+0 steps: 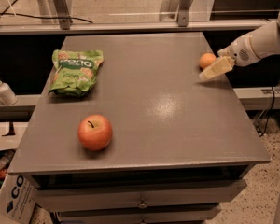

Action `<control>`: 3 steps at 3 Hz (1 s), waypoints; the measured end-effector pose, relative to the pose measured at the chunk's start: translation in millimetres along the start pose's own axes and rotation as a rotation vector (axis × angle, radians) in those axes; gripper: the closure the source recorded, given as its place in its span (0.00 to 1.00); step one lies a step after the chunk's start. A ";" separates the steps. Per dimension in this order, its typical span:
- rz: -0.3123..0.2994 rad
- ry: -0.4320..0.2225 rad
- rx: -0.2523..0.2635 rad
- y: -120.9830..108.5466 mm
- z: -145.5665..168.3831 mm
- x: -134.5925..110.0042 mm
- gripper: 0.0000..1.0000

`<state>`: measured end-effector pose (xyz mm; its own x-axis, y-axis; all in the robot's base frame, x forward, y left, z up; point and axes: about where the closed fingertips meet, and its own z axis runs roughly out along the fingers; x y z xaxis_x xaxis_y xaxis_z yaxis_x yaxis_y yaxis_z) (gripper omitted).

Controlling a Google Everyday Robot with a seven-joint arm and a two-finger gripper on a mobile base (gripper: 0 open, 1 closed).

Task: Move orange near green rice chip bag

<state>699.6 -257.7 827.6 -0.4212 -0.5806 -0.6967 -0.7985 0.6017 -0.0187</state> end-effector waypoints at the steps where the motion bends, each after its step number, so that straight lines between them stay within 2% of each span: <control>1: 0.011 -0.007 -0.007 -4.2 8.9 3.1 0.38; 3: 0.014 -0.029 -0.014 -7.5 7.6 2.9 0.85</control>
Offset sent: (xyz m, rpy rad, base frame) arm 0.0098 -0.0099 -0.0088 0.0344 -0.0046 -0.0145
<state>707.6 -259.7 820.3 -0.4202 -0.5561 -0.7171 -0.7987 0.6018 0.0013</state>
